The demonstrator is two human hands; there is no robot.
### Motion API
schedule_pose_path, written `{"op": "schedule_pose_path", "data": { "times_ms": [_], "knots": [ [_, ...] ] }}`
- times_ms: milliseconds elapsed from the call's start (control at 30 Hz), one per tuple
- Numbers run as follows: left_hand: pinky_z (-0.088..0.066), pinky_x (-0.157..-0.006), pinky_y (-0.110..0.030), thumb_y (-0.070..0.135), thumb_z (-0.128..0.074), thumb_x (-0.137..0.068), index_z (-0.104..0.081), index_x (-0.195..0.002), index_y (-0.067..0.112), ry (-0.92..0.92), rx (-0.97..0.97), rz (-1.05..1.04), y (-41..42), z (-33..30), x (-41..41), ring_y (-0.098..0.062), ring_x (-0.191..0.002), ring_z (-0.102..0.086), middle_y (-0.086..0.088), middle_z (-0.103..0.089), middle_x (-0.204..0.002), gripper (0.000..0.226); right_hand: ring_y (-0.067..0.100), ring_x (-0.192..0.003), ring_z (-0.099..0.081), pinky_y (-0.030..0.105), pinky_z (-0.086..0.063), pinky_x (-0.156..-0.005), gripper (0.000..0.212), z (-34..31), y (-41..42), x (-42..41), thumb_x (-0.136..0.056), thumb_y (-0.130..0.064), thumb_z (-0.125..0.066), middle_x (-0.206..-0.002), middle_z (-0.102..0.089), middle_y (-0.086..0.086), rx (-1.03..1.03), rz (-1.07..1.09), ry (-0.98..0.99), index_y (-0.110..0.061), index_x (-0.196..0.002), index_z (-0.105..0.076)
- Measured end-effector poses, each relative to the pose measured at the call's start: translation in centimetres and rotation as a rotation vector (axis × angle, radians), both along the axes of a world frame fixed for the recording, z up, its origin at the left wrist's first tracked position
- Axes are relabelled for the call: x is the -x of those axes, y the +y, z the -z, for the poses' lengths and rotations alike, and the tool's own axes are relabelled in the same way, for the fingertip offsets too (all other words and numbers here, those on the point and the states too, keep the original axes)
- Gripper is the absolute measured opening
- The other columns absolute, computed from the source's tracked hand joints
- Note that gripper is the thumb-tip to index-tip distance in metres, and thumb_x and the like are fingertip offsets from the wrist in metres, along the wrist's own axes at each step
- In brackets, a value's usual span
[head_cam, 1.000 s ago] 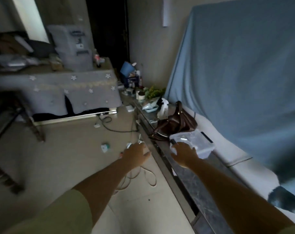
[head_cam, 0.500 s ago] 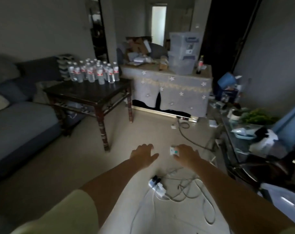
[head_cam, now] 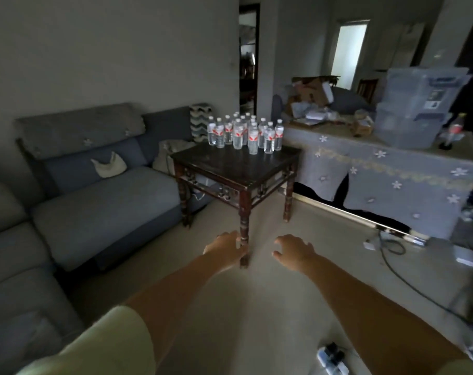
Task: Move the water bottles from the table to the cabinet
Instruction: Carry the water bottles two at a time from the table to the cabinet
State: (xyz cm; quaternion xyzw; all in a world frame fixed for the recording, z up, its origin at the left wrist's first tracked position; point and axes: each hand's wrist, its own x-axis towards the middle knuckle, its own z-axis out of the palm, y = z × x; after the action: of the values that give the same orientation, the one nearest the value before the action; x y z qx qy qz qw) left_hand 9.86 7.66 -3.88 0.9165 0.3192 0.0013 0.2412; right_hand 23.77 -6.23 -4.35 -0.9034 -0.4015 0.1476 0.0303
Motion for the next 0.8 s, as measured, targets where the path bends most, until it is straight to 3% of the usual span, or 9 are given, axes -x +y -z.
{"op": "schedule_pose_path", "data": {
  "times_ms": [200, 500, 700, 800],
  "knots": [
    [-0.045, -0.101, -0.035, 0.048, -0.048, -0.095, -0.048, -0.135, 0.017, 0.02, -0.041, -0.08, 12.2, -1.0, 0.8, -0.025, -0.124, -0.052, -0.008, -0.053, -0.137, 0.051, 0.026, -0.131, -0.045, 0.047, -0.033, -0.11, 0.043, -1.2, 12.6, 0.6, -0.1, -0.041, -0.043, -0.141, -0.048, 0.005, -0.036, -0.078, 0.032, -0.022, -0.138, -0.047],
    [-0.045, -0.101, -0.036, 0.049, -0.048, -0.095, -0.048, -0.136, 0.018, 0.032, 0.008, -0.093, 21.0, 1.4, -3.4, -0.023, -0.122, -0.053, -0.007, -0.054, -0.135, 0.05, 0.027, -0.123, -0.051, 0.045, -0.038, -0.103, 0.035, -0.2, 23.4, -4.2, -0.098, -0.038, -0.046, -0.127, -0.056, 0.008, -0.021, -0.134, 0.051, -0.016, -0.124, -0.053],
    [-0.043, -0.1, -0.036, 0.041, -0.043, -0.099, -0.044, -0.14, 0.013, 0.037, -0.001, -0.098, 28.9, 0.1, -10.2, -0.026, -0.127, -0.049, -0.01, -0.05, -0.14, 0.049, 0.029, -0.13, -0.05, 0.041, -0.04, -0.106, 0.046, -0.1, 31.3, -12.2, -0.098, -0.036, -0.05, -0.139, -0.052, 0.011, -0.071, -0.092, 0.059, -0.014, -0.139, -0.044],
    [-0.045, -0.091, -0.032, 0.037, -0.041, -0.101, -0.046, -0.137, 0.011, 0.009, -0.004, -0.119, 33.4, -1.4, -14.4, -0.028, -0.121, -0.054, -0.012, -0.053, -0.136, 0.045, 0.03, -0.132, -0.047, 0.041, -0.039, -0.109, 0.05, -1.2, 35.2, -16.9, -0.098, -0.036, -0.049, -0.142, -0.049, 0.011, -0.084, -0.092, 0.063, -0.014, -0.142, -0.041]
  ]
}}
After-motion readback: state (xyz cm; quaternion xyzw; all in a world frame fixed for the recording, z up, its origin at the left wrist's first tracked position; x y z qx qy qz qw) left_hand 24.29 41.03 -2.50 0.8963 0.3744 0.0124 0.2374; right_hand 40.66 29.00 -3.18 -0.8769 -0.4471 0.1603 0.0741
